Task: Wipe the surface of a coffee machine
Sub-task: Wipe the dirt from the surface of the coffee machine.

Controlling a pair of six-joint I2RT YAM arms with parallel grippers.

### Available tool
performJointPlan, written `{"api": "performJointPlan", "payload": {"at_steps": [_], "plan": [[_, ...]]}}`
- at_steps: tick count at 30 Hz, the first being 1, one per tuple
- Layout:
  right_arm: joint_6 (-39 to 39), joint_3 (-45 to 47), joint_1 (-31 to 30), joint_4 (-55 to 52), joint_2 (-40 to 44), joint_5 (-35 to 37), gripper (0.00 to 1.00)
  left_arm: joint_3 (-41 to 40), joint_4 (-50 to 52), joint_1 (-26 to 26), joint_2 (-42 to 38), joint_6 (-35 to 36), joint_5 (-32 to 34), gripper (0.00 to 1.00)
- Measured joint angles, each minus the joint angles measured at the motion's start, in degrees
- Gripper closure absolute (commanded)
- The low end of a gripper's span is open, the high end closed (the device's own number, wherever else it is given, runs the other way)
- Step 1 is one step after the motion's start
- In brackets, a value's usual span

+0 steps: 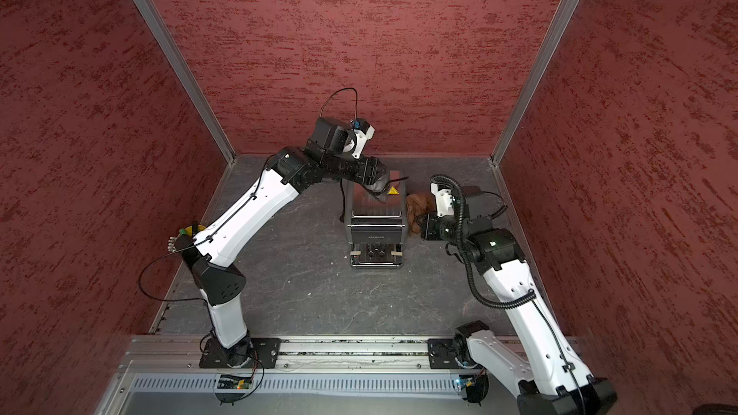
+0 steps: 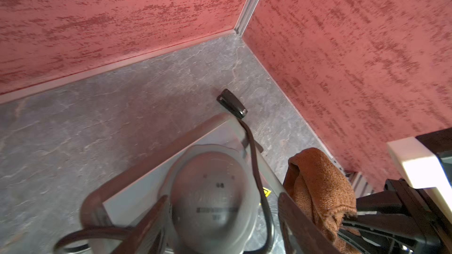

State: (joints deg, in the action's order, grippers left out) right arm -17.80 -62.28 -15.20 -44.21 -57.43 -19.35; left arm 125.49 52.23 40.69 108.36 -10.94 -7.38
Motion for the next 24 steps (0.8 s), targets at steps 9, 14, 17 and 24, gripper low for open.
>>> {"api": "performJointPlan", "payload": {"at_steps": [9,14,17,24], "plan": [[-0.3,-3.7,4.2,8.2,-10.3,-2.8,1.0,2.8,1.4,0.1,4.0,1.4,1.5,0.3],[-0.1,-7.8,6.3,10.3,-15.6,-3.4,1.0,2.8,1.4,0.2,4.0,1.4,1.4,0.3],[0.0,-7.6,6.9,11.4,-16.6,-4.2,1.0,2.8,1.3,0.2,4.1,1.4,1.5,0.31],[-0.7,0.9,7.6,20.0,-13.4,-6.0,1.0,1.6,-0.3,0.2,4.0,1.3,2.2,0.31]]}}
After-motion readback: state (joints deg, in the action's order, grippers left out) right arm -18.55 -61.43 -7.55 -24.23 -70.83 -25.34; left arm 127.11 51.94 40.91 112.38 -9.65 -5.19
